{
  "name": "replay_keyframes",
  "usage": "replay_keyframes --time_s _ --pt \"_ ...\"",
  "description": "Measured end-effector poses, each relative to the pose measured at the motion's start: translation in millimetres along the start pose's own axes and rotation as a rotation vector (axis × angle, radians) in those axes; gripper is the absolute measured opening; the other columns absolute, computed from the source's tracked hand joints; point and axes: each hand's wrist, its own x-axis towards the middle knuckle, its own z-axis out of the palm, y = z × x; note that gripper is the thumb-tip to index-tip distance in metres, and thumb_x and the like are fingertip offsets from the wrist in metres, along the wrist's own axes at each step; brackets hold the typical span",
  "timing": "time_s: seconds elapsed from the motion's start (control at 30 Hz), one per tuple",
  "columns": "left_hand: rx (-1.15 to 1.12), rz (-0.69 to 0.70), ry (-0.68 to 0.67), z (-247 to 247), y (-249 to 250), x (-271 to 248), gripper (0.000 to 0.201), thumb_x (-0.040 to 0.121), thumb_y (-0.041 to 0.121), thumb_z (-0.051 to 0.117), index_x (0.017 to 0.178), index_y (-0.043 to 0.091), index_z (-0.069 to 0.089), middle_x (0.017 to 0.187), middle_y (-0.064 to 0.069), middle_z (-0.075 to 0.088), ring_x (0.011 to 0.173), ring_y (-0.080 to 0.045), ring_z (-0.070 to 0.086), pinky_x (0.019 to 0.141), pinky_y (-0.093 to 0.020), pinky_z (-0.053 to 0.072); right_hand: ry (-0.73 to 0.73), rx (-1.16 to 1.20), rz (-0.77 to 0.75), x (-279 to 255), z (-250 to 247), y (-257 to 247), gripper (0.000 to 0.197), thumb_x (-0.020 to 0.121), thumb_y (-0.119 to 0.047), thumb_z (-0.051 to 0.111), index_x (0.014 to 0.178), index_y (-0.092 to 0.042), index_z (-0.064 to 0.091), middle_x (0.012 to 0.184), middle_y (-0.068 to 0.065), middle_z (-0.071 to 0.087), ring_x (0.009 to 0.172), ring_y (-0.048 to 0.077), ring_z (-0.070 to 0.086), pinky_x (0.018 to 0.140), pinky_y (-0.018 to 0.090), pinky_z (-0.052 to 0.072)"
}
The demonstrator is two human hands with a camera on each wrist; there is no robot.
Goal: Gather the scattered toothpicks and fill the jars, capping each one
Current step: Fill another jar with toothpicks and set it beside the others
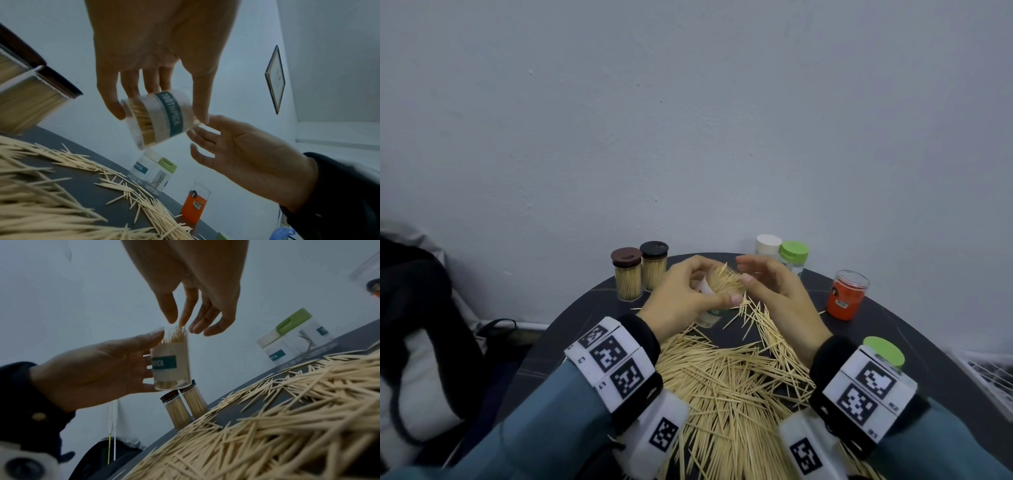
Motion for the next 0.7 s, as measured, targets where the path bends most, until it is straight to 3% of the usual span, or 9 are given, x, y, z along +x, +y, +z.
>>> replay_keyframes --time_s 0.13,0.2,0.27,0.4,0.53,0.7 --pt "0.053 0.094 0.071 -2.6 1.4 0.5 0.056 0.058 0.013 0.088 0.108 0.015 0.063 0.1 0.003 0.068 0.095 -0.01 0.064 0.087 -0.022 0.05 -0.005 0.006 0.021 1.2 -1.5 0.3 0.013 0.084 -0.009 0.065 0.092 -0.019 0.063 0.083 -0.001 0.06 0.072 0.011 0.057 0.072 0.032 0.05" --pt "0.082 0.148 0.087 -3.0 2.4 0.1 0.056 0.055 0.01 0.089 0.105 0.017 0.064 0.098 0.008 0.068 0.093 -0.003 0.063 0.082 -0.014 0.048 0.014 -0.026 -0.005 1.1 -2.2 1.0 0.013 0.081 -0.008 0.068 0.086 -0.019 0.063 0.08 0.005 0.06 0.066 0.011 0.058 0.067 0.032 0.053" --pt "0.127 0.178 0.101 -3.1 2.4 0.1 0.057 0.053 0.011 0.09 0.105 0.019 0.065 0.097 0.013 0.066 0.092 0.005 0.06 0.076 -0.005 0.044 0.045 -0.113 -0.044 0.7 -3.5 0.3 0.011 0.079 -0.011 0.071 0.08 -0.02 0.065 0.076 0.005 0.064 0.061 0.006 0.058 0.063 0.022 0.052" --pt "0.179 0.182 0.115 -2.9 1.0 0.0 0.058 0.053 0.016 0.09 0.105 0.022 0.064 0.096 0.018 0.063 0.093 0.006 0.057 0.075 -0.002 0.04 0.039 -0.159 -0.074 -0.1 -3.9 -5.5 0.007 0.077 -0.013 0.073 0.075 -0.019 0.069 0.071 0.0 0.069 0.062 0.005 0.059 0.064 0.019 0.05" --pt "0.176 0.166 0.113 -3.8 -1.4 0.3 0.059 0.054 0.016 0.089 0.106 0.022 0.064 0.101 0.014 0.064 0.099 0.001 0.058 0.081 -0.009 0.041 -0.009 -0.146 -0.048 -1.2 -4.9 -9.6 0.006 0.075 -0.013 0.074 0.073 -0.017 0.071 0.067 -0.002 0.069 0.062 0.007 0.062 0.064 0.018 0.051" --pt "0.206 0.146 -0.009 2.5 0.5 -2.5 0.055 0.055 0.019 0.09 0.103 0.024 0.064 0.101 0.013 0.067 0.099 0.002 0.059 0.081 -0.009 0.042 0.05 -0.256 -0.072 -0.7 -8.0 -9.6 0.009 0.076 -0.009 0.073 0.077 -0.018 0.074 0.069 -0.002 0.069 0.061 0.002 0.06 0.06 0.01 0.047"
